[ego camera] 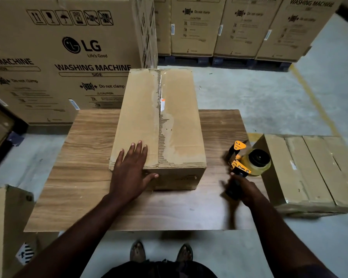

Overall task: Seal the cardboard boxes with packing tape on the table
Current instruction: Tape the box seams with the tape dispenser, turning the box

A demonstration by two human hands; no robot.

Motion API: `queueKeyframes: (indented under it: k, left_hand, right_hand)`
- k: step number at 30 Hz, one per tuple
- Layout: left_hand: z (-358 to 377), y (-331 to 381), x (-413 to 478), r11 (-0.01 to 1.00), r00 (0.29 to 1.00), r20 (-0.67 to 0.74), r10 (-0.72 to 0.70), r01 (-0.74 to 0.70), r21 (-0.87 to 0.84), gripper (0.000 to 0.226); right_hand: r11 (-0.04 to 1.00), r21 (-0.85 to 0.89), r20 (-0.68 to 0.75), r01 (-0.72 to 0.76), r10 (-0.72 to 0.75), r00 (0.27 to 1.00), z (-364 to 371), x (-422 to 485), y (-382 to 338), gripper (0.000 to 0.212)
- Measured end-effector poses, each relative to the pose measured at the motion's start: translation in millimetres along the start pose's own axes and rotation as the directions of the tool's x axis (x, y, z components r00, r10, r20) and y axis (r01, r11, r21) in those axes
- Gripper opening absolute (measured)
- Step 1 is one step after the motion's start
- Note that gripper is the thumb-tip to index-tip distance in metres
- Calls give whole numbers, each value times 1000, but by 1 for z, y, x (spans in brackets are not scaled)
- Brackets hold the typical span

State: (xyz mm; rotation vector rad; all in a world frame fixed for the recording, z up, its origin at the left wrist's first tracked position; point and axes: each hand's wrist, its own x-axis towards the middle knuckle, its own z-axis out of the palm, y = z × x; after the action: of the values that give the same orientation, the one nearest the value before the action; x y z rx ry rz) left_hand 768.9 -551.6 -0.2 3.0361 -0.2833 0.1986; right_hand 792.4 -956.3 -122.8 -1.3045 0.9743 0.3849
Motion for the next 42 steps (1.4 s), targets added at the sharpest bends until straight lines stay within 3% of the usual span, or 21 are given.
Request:
queueKeyframes:
  k: [4,8,14,17,23,25,27,30,31,32,34,36,39,42]
  left_hand:
    - [-1,-2,0,1000,999,43,11,-12,23,102]
    - [-1,-5,-1,1000,999,43,18,-19,11,103]
    - [0,-2,0,999,1000,30,-10,9,33,96]
    - [1,1,1,998,1000,-16,4,-2,61,93]
    - [-4,-2,1,999,998,56,25,-27,31,107]
    - [-7,-5,1,999,995,90,31,-27,-37,104]
    - [-14,-8,-1,966,996,83,28,-5,-259,85]
    - [-35,5,-9,762,990,-94,-108,22,-647,40]
    - [-45,14,-11,665,977,-89,-191,62,-744,29]
    - [-54,23,-11,527,965,-25,-260,120,-841,21]
    - [-72,40,-8,104,926,205,-316,249,-963,17]
    - [-83,48,-6,-275,860,411,-303,334,-902,23]
    - [-90,47,-10,-664,778,600,-184,352,-660,39]
    - [-91,37,-23,-813,778,623,-86,306,-495,37]
  right_hand:
    - [961,261,177,-90,44,983,0,14,7,13]
    - [921,367,319,-132,8,948,1,18,1,17]
    - [932,322,247,-168,88,965,25,20,-22,35]
    - [932,356,193,-71,1,981,40,11,-40,34]
    - [937,336,154,93,-152,976,66,-30,-69,25]
    - [919,309,107,244,-289,951,75,-59,-82,19]
    - [866,277,122,415,-461,879,85,-94,-94,14]
    - [723,204,215,660,-691,690,96,-139,-108,15]
    - [675,158,280,721,-731,623,100,-153,-112,15]
    - [642,124,354,756,-741,571,104,-166,-115,13]
    - [632,74,455,771,-710,538,114,-184,-114,12]
    - [605,-49,463,795,-692,554,128,-195,-108,15]
    - [527,-157,516,835,-678,524,145,-202,-91,18]
    - [439,-176,578,881,-679,453,155,-204,-78,26]
